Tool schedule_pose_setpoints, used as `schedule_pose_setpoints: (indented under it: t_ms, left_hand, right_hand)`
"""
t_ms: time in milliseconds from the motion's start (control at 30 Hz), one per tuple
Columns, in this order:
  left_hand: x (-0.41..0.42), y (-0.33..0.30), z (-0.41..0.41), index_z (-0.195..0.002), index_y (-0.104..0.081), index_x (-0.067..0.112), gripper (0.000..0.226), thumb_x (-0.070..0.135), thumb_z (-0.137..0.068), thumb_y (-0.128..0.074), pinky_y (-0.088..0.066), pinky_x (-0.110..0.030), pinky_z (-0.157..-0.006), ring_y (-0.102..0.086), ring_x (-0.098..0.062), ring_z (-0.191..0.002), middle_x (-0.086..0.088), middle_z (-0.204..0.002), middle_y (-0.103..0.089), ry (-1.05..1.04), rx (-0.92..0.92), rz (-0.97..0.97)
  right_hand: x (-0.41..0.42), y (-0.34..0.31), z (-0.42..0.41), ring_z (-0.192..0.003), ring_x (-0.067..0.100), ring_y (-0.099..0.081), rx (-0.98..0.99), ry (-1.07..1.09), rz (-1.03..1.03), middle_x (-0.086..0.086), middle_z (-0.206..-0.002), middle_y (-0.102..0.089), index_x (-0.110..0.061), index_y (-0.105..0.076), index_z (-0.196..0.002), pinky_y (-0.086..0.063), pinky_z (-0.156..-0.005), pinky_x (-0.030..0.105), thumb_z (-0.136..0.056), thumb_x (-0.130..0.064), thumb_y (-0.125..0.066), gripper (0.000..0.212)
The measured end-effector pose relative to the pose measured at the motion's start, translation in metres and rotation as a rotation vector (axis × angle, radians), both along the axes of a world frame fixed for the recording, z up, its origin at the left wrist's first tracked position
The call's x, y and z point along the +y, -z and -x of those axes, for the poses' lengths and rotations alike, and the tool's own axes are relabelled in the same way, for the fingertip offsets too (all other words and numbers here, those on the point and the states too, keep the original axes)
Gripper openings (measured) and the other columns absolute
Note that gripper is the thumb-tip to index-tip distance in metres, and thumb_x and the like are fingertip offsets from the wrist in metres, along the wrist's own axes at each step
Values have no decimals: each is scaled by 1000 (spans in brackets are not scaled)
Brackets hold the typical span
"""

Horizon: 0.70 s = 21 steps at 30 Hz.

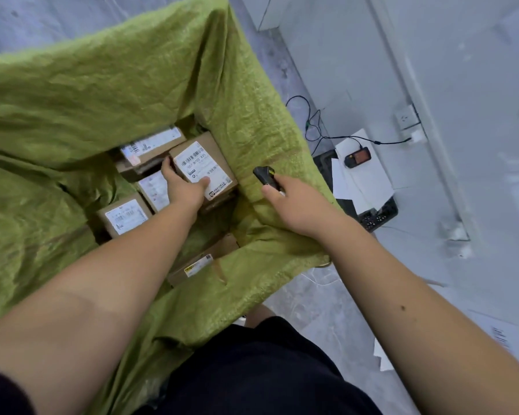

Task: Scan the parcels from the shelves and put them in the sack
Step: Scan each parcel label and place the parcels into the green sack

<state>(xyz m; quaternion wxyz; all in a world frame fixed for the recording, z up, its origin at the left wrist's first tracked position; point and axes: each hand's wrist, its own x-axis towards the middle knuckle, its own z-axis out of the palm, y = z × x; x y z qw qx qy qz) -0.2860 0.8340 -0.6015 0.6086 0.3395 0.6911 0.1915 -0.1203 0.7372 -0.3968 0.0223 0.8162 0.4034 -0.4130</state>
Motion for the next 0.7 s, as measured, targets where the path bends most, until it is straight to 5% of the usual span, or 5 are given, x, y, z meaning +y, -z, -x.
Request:
schedule_pose_setpoints:
  t_ms: [133, 267, 467, 600, 700]
  left_hand:
    - [3, 1, -7, -158, -24, 28, 93, 23, -87, -84, -44, -28, -89, -62, -19, -119, 5, -136, -63, 72, 66, -13]
    - [6, -1, 1, -160, -23, 31, 99, 34, -83, -86, -46, -35, -97, -58, -25, -128, -2, -147, -54, 153, 126, -17]
    - [7, 1, 7, -165, -22, 30, 95, 12, -91, -79, -49, -44, -111, -58, -23, -133, -2, -148, -60, 122, -39, 43]
    - [3, -5, 13, -166, -24, 31, 95, -1, -92, -74, -53, -30, -93, -56, -21, -135, 0, -153, -55, 180, -101, 42]
    - [-6, -15, 22, -164, -23, 43, 90, 5, -96, -67, -55, -30, -78, -65, -19, -116, 6, -150, -55, 272, -5, -31]
  right_hand:
    - [-6, 2, -1, -134, 34, -52, -7, 10, 6, 12, -148, -55, -16, -42, -155, -41, -104, 40, -108, -50, -43, 58]
    - [-10, 6, 4, -129, 33, -55, 8, -2, 10, 9, -145, -58, -18, -44, -153, -42, -93, 39, -106, -52, -43, 58]
    - [-13, 6, 15, -96, 23, -52, 20, -31, 6, 8, -133, -63, -24, -47, -148, -41, -81, 37, -105, -54, -44, 53]
    - [-16, 2, 17, -108, 29, -59, 20, -46, 3, 10, -136, -62, -21, -46, -150, -42, -83, 38, -105, -53, -44, 55]
    - [-21, -1, 18, -112, 31, -61, 10, -68, 0, 11, -135, -62, -18, -48, -147, -43, -83, 39, -105, -52, -46, 54]
